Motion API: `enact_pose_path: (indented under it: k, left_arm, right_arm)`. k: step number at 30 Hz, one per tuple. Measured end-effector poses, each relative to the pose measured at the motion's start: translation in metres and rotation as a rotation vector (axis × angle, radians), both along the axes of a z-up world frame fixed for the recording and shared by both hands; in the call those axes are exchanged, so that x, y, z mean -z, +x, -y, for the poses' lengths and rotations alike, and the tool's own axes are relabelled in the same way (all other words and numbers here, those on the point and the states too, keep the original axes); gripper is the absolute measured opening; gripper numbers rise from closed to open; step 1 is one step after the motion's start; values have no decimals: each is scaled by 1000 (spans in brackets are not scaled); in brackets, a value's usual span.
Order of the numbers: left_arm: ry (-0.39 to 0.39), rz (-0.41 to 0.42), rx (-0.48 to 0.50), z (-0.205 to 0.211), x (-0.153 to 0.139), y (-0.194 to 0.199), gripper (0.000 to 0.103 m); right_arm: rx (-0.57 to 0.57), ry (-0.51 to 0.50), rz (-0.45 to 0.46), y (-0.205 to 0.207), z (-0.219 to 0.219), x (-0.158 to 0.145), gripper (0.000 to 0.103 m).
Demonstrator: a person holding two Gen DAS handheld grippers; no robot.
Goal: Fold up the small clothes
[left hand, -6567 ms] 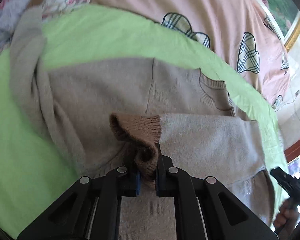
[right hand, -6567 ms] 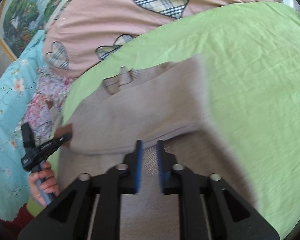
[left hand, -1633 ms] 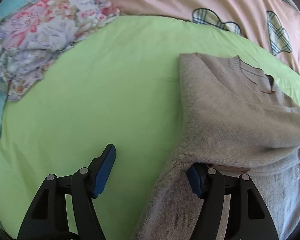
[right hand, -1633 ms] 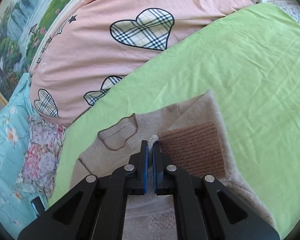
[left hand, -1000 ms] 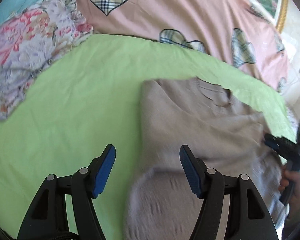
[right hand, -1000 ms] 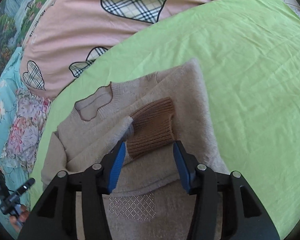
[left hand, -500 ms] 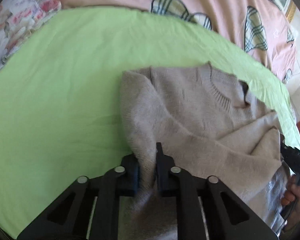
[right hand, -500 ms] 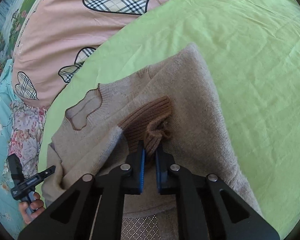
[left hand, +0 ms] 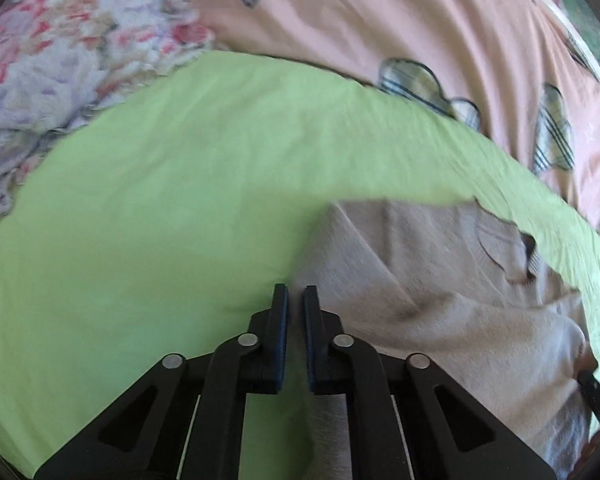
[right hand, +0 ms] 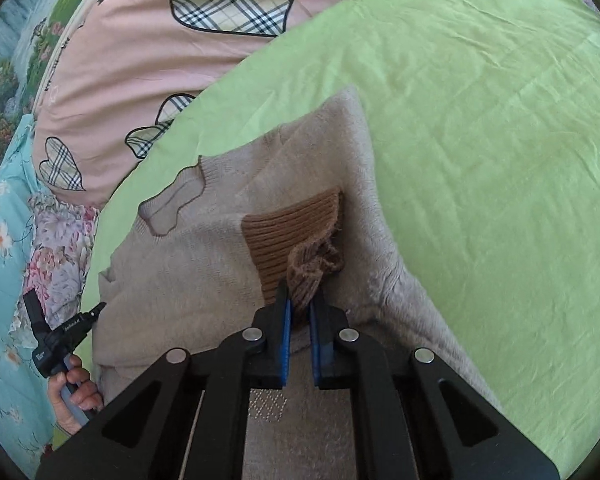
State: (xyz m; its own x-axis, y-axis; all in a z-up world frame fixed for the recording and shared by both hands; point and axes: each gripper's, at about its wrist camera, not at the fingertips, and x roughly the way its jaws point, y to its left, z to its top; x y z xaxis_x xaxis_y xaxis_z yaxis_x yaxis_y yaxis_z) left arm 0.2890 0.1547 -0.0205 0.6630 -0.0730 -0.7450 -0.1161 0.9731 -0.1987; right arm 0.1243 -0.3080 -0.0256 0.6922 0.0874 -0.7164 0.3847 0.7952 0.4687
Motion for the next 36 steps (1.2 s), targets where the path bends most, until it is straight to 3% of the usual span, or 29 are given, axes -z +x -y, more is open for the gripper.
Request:
enact_pose_path:
  k: [4,6,7,9,10,11,15,17,20,22,24,27,33,36]
  left_arm:
    - [-120,-36,-17,-27,2,-2,3]
    - [-112,-21,21,-25,-7,-7,6]
    - [-113,-22,54,-21,-11,-8,15]
    - [-130,-53,125,-9,-14,-1,42]
    - [-107,-70,136,-2,-14,4,63]
    - [-61,-81,142,7,-13,9,67]
    - [54,-130,152,31,2,30,63]
    - [94,-124,164,39,9,36,7]
    - [112,-37,120,40,-5,28,6]
    - [84,23,86,34,-14,21,6]
    - [84,1,65,31,-6,25,6]
    - [95,-47,51,30,12,34,6]
    - [57,-59,65,24,4,26,8]
    - [56,-44,91,26,-11,1,10]
  right_arm:
    - [-11,-14,-8,1,0,-1,9]
    - [-18,-25,-8,1,-1,-2,9]
    - [-22,-31,-8,1,-2,-2,9]
    - [-25,-37,-10,0,-4,-1,9]
    - [-24,-37,-12,-1,-4,-1,9]
    - [-23,-36,-12,-2,-4,-1,9]
    - [-26,-32,-8,-1,-5,-2,9]
    - [-33,-38,-5,0,-6,-4,9]
    - [-49,-56,8,3,-8,-9,10]
    - [-55,-75,39,2,-10,-17,9]
    - [-65,-95,54,4,-12,-20,9]
    - [-67,-108,-5,13,-10,-6,9]
    - [-51,-56,-27,3,-1,5,10]
    - [-45,-44,-19,-1,-1,-1,12]
